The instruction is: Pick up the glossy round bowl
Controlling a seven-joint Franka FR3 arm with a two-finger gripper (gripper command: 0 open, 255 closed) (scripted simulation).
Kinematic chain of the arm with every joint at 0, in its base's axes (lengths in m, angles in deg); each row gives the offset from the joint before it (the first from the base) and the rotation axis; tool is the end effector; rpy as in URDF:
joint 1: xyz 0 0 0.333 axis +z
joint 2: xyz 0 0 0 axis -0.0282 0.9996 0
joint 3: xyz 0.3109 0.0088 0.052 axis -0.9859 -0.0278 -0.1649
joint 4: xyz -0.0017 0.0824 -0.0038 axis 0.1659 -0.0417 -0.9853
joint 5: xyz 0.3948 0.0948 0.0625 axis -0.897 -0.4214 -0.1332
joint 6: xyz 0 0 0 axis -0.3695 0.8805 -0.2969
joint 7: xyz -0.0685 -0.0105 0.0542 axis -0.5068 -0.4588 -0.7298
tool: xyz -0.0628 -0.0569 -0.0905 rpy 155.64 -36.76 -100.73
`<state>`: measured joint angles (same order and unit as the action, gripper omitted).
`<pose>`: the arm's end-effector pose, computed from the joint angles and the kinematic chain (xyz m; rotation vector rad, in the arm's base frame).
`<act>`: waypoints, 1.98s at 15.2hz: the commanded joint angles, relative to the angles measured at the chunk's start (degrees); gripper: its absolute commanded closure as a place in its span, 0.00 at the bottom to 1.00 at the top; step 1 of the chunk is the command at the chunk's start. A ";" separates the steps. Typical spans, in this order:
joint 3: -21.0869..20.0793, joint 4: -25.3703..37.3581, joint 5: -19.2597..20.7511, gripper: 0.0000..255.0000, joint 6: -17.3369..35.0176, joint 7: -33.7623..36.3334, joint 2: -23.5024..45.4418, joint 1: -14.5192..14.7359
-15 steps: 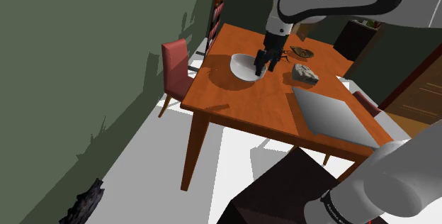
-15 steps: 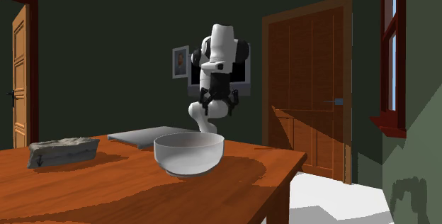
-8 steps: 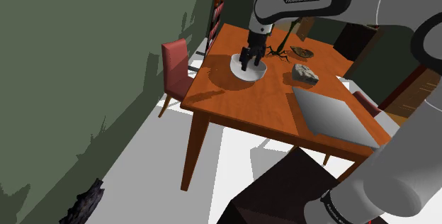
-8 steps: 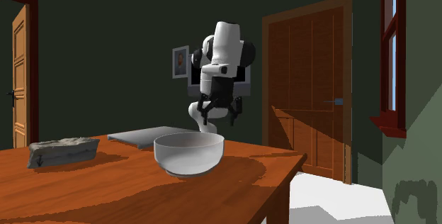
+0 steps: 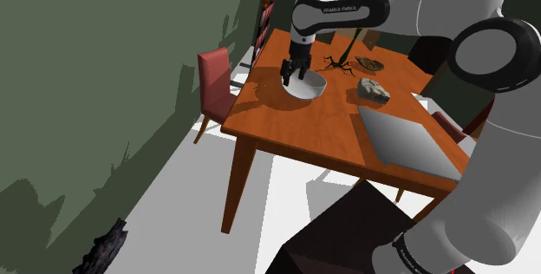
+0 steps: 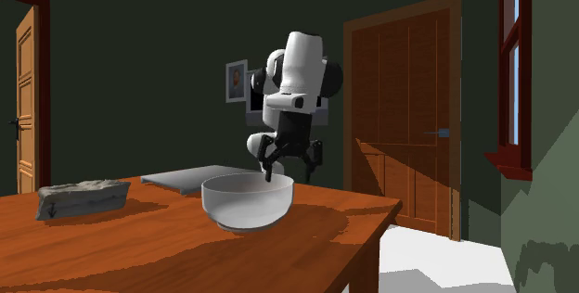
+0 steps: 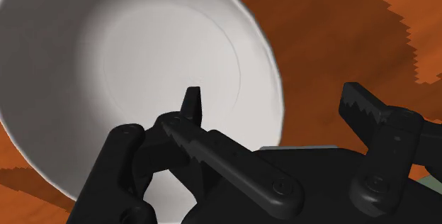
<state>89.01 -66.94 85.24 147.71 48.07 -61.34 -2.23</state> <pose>0.6678 -0.0353 0.4191 3.0234 0.1675 -0.1078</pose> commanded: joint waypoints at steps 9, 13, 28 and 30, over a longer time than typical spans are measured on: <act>0.04 -2.26 0.10 1.00 3.16 0.27 0.87 -0.07; 0.04 -2.27 0.10 1.00 3.16 0.27 0.86 -0.07; 0.00 5.56 -0.12 1.00 -6.15 -0.64 -0.65 0.07; 0.00 7.08 -0.14 1.00 -7.67 -0.79 -0.66 0.08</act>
<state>88.99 -61.21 85.12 141.05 47.43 -62.30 -2.13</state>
